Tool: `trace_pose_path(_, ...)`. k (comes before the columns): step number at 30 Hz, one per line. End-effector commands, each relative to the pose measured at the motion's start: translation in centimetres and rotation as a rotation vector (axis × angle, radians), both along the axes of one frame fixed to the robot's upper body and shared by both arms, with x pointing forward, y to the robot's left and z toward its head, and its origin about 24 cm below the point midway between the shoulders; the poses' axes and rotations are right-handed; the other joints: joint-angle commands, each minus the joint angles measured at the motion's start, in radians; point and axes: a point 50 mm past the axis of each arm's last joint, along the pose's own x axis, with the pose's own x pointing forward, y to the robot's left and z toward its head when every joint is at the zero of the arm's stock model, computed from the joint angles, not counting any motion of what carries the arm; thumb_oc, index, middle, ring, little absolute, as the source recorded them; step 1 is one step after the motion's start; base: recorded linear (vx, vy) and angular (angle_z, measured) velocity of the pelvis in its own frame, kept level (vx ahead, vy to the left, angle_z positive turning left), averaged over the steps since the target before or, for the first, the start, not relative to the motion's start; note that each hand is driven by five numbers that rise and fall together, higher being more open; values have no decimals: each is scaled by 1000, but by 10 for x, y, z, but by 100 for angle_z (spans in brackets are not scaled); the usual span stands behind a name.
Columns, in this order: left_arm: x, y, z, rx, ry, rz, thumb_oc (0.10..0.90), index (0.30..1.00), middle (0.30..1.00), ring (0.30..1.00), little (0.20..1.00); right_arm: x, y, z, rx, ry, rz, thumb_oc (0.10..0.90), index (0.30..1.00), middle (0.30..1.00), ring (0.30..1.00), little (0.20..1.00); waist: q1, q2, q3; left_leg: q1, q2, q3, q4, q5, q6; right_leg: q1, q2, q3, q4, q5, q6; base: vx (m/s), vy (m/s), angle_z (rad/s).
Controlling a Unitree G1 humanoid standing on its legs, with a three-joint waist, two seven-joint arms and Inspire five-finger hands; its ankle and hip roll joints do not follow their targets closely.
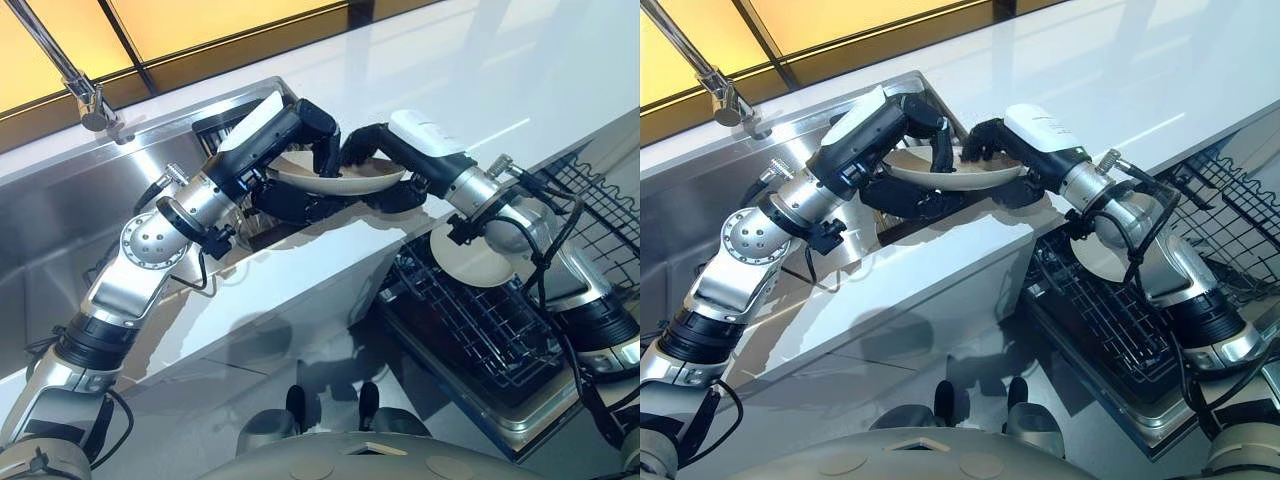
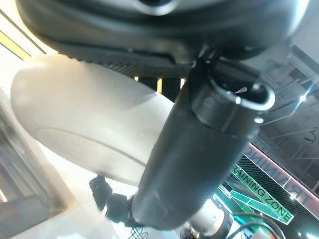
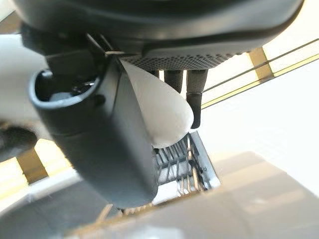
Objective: Pick up plates and place into dishwasher.
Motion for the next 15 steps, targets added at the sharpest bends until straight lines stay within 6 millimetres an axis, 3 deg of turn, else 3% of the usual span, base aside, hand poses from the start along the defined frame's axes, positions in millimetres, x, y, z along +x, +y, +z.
trace_pose_path(1, -16, -22, 36, -163, -156, -179, 100, 300, 300, 300, 200, 0, 14, 45, 150, -241, 56, 100, 300, 300, 300, 200, 5, -28, -121, -9, -75, 58, 2, -94, 17, -3, 44, -5, 134, -162, 50, 0, 0, 0)
trace_pose_path(2, -15, -21, 36, -173, -154, -170, 311, 481, 481, 481, 411, -1, 13, 45, 155, -253, 54, 100, 300, 300, 300, 200, 4, -28, -121, -9, -76, 58, 2, -95, 18, -3, 44, -3, 134, -162, 51, 0, 0, 0)
trace_pose_path(3, -15, -19, 36, -189, -157, -156, 438, 589, 589, 589, 538, -2, 11, 45, 162, -270, 48, 100, 300, 300, 300, 200, 3, -28, -120, -9, -76, 58, 3, -95, 18, -4, 44, -2, 134, -162, 51, 0, 0, 0)
trace_pose_path(4, -15, -18, 35, -195, -154, -146, 800, 900, 900, 900, 900, -3, 10, 45, 164, -281, 44, 100, 300, 300, 300, 200, 4, -28, -120, -9, -75, 58, 3, -95, 18, -4, 44, -2, 134, -162, 51, 0, 0, 0)
trace_pose_path(15, -10, 4, 28, -190, -176, 40, 800, 900, 900, 900, 900, -9, -10, 52, 245, -408, -29, 100, 300, 300, 300, 200, 12, -27, -121, -10, -75, 53, 6, -96, 18, 0, 45, -1, 129, -162, 50, 0, 0, 0)
